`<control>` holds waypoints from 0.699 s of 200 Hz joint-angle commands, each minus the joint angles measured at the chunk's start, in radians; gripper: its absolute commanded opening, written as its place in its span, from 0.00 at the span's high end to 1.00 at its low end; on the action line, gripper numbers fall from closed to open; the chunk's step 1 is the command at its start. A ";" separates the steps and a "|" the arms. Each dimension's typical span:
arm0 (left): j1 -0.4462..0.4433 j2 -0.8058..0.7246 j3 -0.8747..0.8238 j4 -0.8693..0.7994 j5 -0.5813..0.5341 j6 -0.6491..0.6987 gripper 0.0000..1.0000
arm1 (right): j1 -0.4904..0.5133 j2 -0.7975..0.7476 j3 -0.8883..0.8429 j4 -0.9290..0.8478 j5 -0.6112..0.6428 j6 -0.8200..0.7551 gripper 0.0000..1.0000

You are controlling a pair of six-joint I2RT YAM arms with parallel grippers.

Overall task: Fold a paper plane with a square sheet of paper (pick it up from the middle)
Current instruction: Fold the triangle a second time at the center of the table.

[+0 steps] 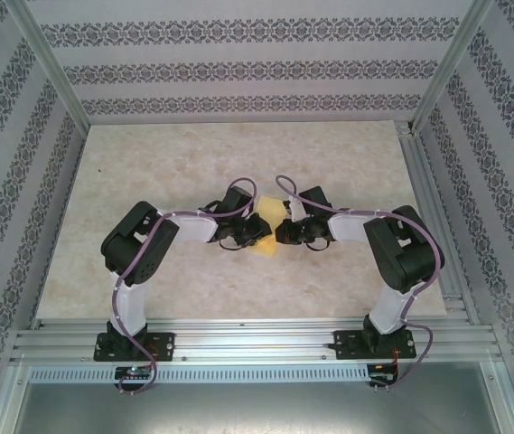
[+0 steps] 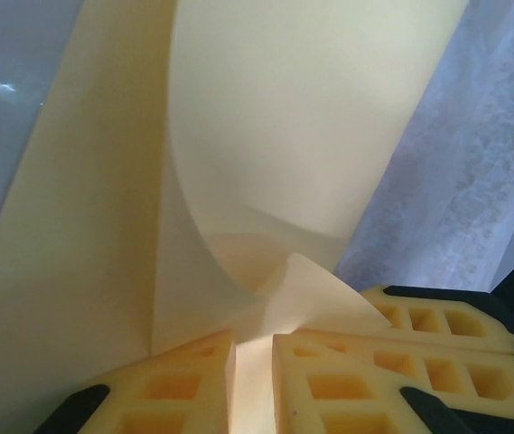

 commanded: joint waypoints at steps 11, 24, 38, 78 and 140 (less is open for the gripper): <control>-0.013 0.023 -0.041 0.056 0.000 -0.048 0.80 | -0.010 0.022 0.019 -0.020 0.056 -0.019 0.96; -0.012 0.017 -0.036 0.064 0.006 -0.049 0.79 | -0.010 0.018 0.017 -0.031 0.068 -0.031 0.96; -0.011 0.008 -0.023 0.056 0.004 -0.042 0.79 | -0.010 0.018 0.019 -0.036 0.069 -0.036 0.97; 0.007 -0.021 -0.004 0.057 -0.012 -0.031 0.74 | -0.010 0.018 0.017 -0.034 0.058 -0.039 0.96; 0.022 -0.002 0.030 0.089 -0.021 -0.026 0.72 | -0.010 0.023 0.016 -0.035 0.055 -0.042 0.97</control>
